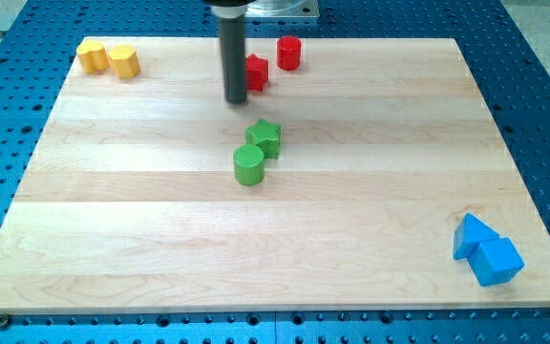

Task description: Push the green star into the green circle

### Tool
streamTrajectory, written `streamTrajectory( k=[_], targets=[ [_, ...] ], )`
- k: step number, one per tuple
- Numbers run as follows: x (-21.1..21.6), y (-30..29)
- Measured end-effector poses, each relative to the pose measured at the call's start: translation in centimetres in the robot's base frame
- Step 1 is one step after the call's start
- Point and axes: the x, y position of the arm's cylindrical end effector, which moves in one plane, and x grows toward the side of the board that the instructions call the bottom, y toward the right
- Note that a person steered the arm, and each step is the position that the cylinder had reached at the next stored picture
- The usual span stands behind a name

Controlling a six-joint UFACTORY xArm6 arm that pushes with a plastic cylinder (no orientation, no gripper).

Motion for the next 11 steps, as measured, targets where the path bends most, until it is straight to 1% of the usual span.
streamTrajectory(
  k=[2, 3, 4, 5, 6, 7, 8, 9, 10, 11],
  targets=[
    [-5.2, 7.2],
    [-3.1, 6.1],
    [2.9, 8.5],
    [8.4, 6.6],
    [10.1, 5.2],
    [11.4, 5.1],
    [11.5, -0.2],
    [11.4, -2.5],
    [11.4, 6.6],
    [14.7, 10.3]
  ],
)
